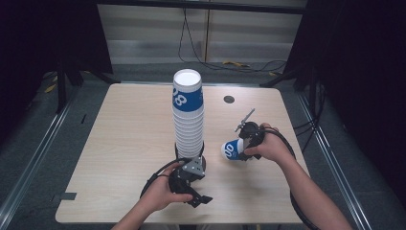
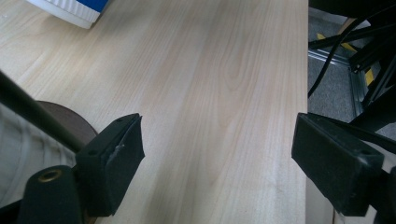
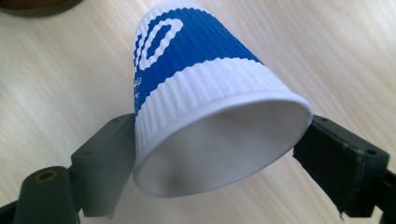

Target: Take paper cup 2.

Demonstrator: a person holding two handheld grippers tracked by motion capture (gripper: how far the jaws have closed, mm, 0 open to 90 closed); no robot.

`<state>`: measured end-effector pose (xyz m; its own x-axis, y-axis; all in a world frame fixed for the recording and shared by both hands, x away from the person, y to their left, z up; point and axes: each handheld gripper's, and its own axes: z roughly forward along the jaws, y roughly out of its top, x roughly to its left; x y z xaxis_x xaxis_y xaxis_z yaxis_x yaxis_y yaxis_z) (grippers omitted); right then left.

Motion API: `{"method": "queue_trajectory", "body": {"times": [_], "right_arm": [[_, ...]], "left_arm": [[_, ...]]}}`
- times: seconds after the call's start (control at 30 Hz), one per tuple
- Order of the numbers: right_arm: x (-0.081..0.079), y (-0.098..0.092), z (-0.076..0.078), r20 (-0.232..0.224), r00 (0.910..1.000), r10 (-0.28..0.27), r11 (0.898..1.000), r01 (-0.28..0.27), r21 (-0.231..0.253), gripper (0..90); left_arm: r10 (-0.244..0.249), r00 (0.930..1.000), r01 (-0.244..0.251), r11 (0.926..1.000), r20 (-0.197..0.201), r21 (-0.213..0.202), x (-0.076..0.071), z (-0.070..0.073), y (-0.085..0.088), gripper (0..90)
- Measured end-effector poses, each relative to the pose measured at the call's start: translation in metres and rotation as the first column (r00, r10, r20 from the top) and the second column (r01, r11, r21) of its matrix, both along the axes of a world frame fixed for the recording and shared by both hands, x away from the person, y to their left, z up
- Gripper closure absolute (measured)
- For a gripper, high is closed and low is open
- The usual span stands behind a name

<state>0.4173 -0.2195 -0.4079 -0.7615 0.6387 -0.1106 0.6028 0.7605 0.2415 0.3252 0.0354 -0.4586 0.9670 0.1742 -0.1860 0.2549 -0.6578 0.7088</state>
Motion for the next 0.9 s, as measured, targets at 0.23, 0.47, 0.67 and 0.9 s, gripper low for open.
{"method": "queue_trajectory", "body": {"times": [0.23, 0.47, 0.67, 0.9], "right_arm": [[-0.003, 0.000, 0.010, 0.009, 1.0000, 0.002, 1.000, -0.002, 0.002, 14.5], [0.001, -0.002, 0.010, 0.024, 0.9996, -0.014, 1.000, 0.013, 0.007, 14.3], [0.005, 0.002, 0.008, 0.053, 0.9983, -0.024, 0.999, 0.022, 0.043, 13.9], [0.010, 0.009, 0.003, 0.087, 0.9948, -0.053, 0.994, 0.044, 0.097, 13.6]], "left_arm": [[-0.001, 1.0000, 0.001, 1.0000, -0.002, -0.009, 0.000, -0.002, 0.001, 16.9], [-0.004, 1.0000, 0.004, 1.0000, -0.002, -0.005, -0.001, -0.002, 0.000, 17.0], [-0.004, 1.0000, 0.004, 1.0000, -0.003, -0.006, 0.000, -0.003, 0.001, 17.1], [-0.005, 1.0000, 0.005, 1.0000, -0.001, 0.000, 0.000, -0.003, 0.003, 17.1]]}}
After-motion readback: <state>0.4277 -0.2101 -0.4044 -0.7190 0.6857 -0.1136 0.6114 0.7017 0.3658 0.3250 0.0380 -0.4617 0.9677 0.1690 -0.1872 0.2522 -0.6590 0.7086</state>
